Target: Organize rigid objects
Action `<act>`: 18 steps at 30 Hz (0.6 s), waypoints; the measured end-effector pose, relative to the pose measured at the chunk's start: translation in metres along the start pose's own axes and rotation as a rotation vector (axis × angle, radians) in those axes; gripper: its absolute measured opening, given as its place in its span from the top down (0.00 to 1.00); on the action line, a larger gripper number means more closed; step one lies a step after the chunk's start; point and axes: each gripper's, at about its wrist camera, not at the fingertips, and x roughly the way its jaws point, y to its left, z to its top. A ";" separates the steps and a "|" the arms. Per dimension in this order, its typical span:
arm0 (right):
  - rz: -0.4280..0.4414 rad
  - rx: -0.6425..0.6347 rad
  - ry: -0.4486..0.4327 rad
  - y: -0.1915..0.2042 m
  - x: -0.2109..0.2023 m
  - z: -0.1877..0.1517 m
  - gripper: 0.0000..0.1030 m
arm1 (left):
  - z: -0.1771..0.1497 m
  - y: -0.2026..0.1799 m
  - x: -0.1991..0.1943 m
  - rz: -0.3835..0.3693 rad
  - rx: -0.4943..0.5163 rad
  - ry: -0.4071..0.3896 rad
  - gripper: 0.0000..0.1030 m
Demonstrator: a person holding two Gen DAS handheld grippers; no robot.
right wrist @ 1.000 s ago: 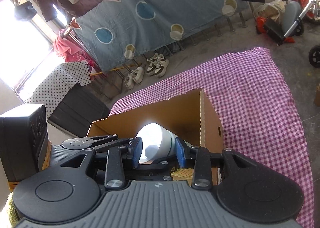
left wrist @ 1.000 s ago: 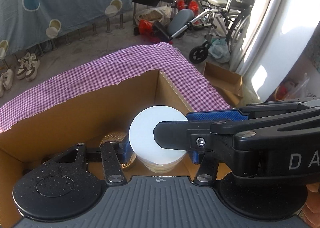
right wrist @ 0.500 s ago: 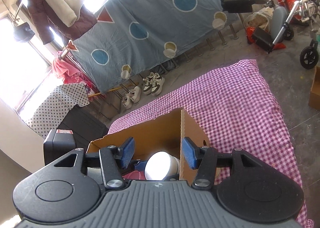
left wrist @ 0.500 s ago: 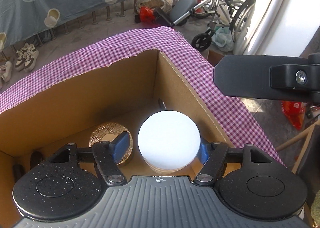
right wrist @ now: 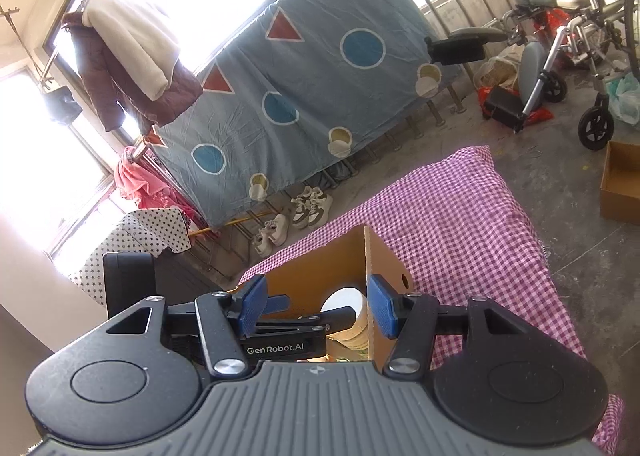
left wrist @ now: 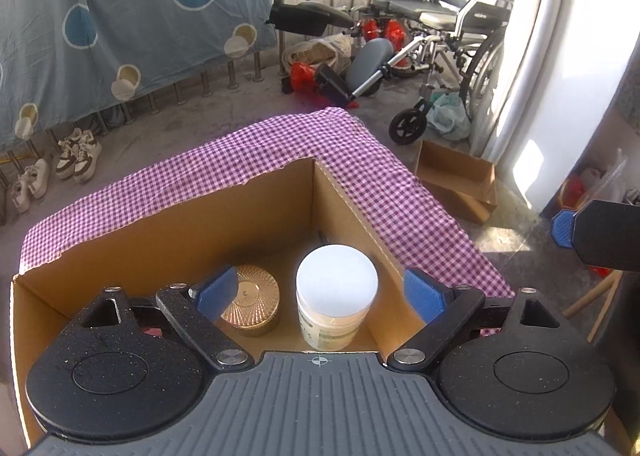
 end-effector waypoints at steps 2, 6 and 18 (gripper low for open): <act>0.002 0.013 -0.023 0.003 -0.018 -0.013 0.38 | -0.006 -0.007 -0.024 -0.013 0.013 -0.048 0.09; -0.008 0.019 -0.070 0.012 -0.050 -0.040 0.32 | -0.024 -0.015 -0.067 -0.035 0.046 -0.114 0.03; -0.060 -0.061 -0.100 0.053 -0.089 -0.096 0.18 | -0.101 0.007 -0.126 0.019 -0.188 -0.180 0.00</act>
